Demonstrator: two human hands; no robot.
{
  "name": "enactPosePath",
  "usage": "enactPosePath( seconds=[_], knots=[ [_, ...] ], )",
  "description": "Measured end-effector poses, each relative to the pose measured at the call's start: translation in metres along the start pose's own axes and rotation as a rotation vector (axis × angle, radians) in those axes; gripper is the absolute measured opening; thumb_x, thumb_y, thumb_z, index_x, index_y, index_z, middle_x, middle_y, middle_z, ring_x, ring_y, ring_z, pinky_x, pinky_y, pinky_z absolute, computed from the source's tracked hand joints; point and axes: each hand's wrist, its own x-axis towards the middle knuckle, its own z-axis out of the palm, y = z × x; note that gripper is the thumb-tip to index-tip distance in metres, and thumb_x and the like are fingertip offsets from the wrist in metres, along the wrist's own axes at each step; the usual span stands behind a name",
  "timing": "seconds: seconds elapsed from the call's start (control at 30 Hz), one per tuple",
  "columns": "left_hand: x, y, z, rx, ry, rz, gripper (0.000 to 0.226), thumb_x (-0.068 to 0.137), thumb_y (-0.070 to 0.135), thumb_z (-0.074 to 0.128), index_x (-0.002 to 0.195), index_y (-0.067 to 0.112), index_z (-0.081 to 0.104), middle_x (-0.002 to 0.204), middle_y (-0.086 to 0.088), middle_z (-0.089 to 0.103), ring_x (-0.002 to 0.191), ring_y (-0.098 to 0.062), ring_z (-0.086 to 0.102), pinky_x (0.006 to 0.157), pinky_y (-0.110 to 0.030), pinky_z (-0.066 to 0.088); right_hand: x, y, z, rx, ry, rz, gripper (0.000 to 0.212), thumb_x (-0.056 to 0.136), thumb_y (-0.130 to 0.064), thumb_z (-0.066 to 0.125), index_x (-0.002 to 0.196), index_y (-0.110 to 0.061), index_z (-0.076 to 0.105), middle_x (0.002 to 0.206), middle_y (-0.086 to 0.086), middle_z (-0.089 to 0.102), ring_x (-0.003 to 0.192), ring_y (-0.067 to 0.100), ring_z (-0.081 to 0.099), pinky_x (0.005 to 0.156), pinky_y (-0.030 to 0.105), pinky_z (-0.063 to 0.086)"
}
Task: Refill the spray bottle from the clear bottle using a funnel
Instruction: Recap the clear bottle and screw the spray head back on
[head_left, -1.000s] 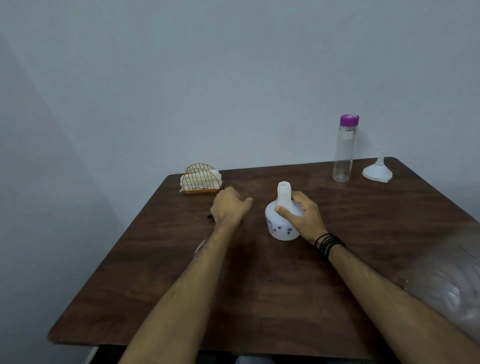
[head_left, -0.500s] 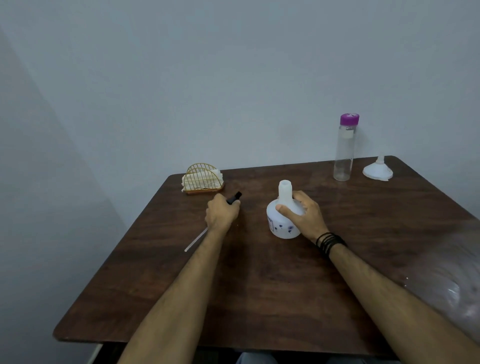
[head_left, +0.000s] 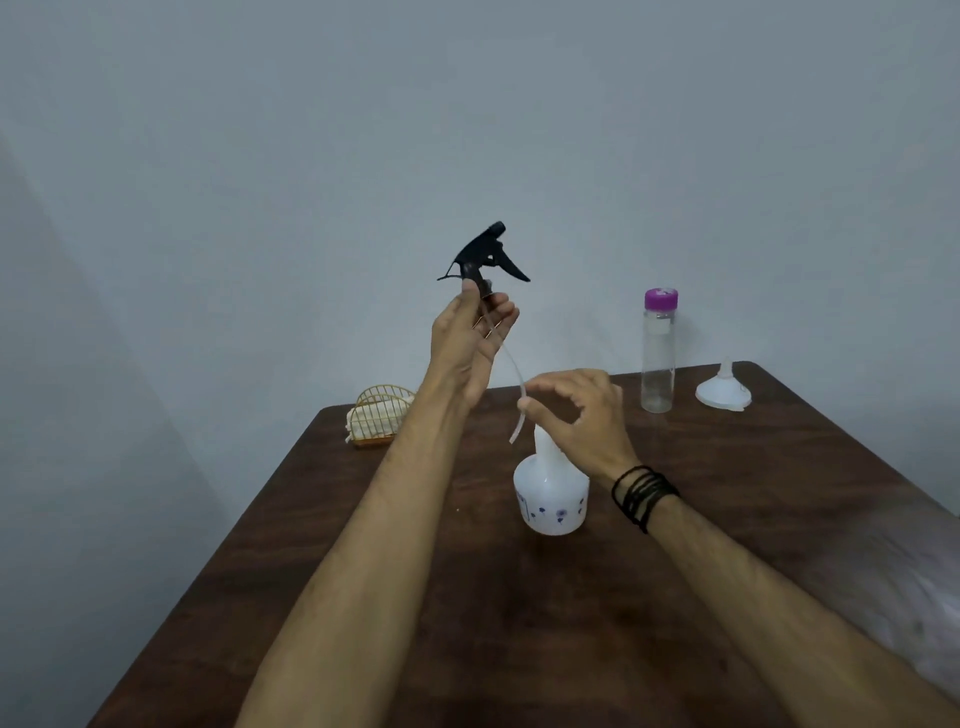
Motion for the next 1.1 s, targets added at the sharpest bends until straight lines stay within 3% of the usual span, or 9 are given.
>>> enactPosePath(
  seconds=[0.13,0.27,0.43,0.63,0.8,0.87,1.1],
  knots=[
    [0.001,0.005,0.016,-0.072,-0.005,0.059,0.025,0.105,0.027,0.049,0.103,0.003,0.058,0.084,-0.010,0.064,0.076,-0.019,0.068,0.085,-0.033,0.060,0.001,-0.010,-0.004,0.172,-0.089,0.036,0.031,0.087,-0.033,0.075,0.117,-0.028,0.070,0.098,-0.016,0.075,0.106,0.003,0.058,0.097,0.030,0.039],
    [0.001,0.009,0.021,-0.073,-0.004,0.085,0.025,0.105,0.027,0.049,0.102,0.004,0.059,0.082,-0.009,0.064,0.076,-0.019,0.068,0.086,-0.034,0.060,0.007,-0.015,-0.012,0.329,-0.047,0.133,0.027,0.090,-0.021,0.073,0.116,-0.023,0.068,0.084,-0.011,0.076,0.091,-0.002,0.068,0.090,0.019,0.048],
    [0.000,0.012,0.025,0.057,-0.016,0.111,0.024,0.105,0.027,0.049,0.102,0.006,0.059,0.083,-0.008,0.064,0.076,-0.018,0.066,0.085,-0.033,0.060,0.013,-0.008,-0.022,0.275,-0.014,0.121,0.030,0.095,-0.010,0.064,0.123,-0.020,0.065,0.084,-0.004,0.071,0.078,0.009,0.071,0.083,0.026,0.060],
    [-0.003,0.002,0.019,0.192,-0.034,0.108,0.023,0.105,0.026,0.050,0.101,0.006,0.061,0.083,-0.006,0.065,0.075,-0.017,0.066,0.079,-0.030,0.060,0.003,0.003,-0.014,0.242,-0.075,0.114,0.033,0.095,-0.009,0.066,0.126,-0.020,0.064,0.091,0.000,0.070,0.085,0.014,0.073,0.084,0.033,0.062],
    [-0.007,-0.001,0.012,0.302,-0.044,0.110,0.020,0.103,0.025,0.054,0.100,0.007,0.062,0.084,-0.007,0.065,0.075,-0.018,0.066,0.080,-0.031,0.059,-0.002,0.006,-0.010,0.205,-0.102,0.106,0.032,0.092,-0.010,0.069,0.122,-0.023,0.065,0.093,-0.001,0.070,0.090,0.010,0.068,0.080,0.012,0.053],
    [-0.009,-0.005,0.008,0.340,-0.046,0.114,0.019,0.103,0.023,0.056,0.102,0.005,0.061,0.087,-0.009,0.064,0.079,-0.019,0.065,0.082,-0.032,0.060,-0.006,0.010,-0.009,0.200,-0.105,0.117,0.030,0.092,-0.010,0.069,0.119,-0.021,0.066,0.092,-0.003,0.070,0.090,0.009,0.068,0.079,0.010,0.052],
    [-0.025,-0.033,-0.012,0.502,-0.058,0.069,0.023,0.100,0.019,0.060,0.112,0.000,0.057,0.089,-0.010,0.064,0.076,-0.016,0.067,0.079,-0.031,0.059,-0.017,0.022,0.003,0.297,-0.113,0.154,0.013,0.092,-0.020,0.070,0.105,-0.019,0.072,0.103,-0.007,0.069,0.094,0.007,0.068,0.084,0.025,0.058]
  ],
)
